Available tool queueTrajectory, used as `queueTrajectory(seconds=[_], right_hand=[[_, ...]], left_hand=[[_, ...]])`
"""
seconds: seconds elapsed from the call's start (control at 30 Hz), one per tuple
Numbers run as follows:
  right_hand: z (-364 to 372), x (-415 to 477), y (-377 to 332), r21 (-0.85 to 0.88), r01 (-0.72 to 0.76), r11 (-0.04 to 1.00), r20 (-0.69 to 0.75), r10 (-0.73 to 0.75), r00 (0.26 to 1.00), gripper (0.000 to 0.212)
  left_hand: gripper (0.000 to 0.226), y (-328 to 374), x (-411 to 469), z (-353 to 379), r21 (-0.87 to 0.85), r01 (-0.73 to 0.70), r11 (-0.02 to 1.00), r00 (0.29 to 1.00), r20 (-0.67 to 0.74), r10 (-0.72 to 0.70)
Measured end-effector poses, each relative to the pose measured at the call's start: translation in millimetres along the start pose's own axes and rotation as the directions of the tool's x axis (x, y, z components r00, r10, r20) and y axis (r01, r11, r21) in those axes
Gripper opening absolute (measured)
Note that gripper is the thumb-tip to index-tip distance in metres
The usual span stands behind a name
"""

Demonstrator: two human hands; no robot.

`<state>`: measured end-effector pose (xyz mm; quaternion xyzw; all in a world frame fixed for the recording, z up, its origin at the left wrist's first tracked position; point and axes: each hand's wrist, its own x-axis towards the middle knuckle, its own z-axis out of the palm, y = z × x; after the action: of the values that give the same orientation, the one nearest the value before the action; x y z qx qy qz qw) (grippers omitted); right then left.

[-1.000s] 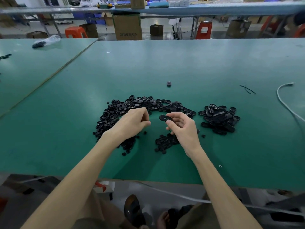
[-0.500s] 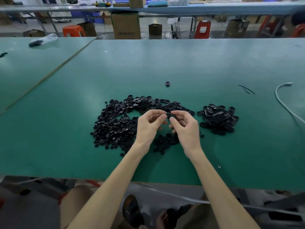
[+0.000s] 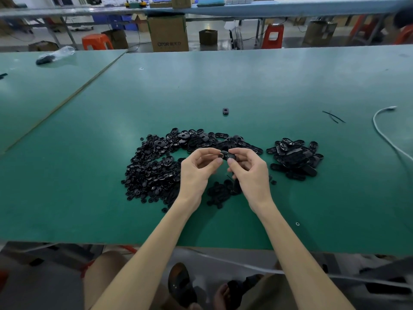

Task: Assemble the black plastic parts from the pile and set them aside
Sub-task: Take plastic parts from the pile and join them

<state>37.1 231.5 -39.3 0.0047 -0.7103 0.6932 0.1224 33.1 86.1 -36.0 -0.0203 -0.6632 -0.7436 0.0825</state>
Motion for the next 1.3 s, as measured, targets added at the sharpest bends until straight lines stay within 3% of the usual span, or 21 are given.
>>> queueTrajectory(seconds=[0.83, 1.3], right_hand=[[-0.3, -1.0, -2.3, -0.071, 0.006, 0.997, 0.034, -0.004, 0.999, 0.023], [-0.7, -2.5, -5.7, -0.043, 0.017, 0.999, 0.083, -0.013, 0.996, 0.024]], left_hand=[[0.017, -2.4, -0.4, 4.2, 0.163, -0.031, 0.986, 0.999, -0.024, 0.035], [0.019, -1.2, -1.5, 3.5, 0.153, -0.027, 0.988, 0.998, -0.043, 0.034]])
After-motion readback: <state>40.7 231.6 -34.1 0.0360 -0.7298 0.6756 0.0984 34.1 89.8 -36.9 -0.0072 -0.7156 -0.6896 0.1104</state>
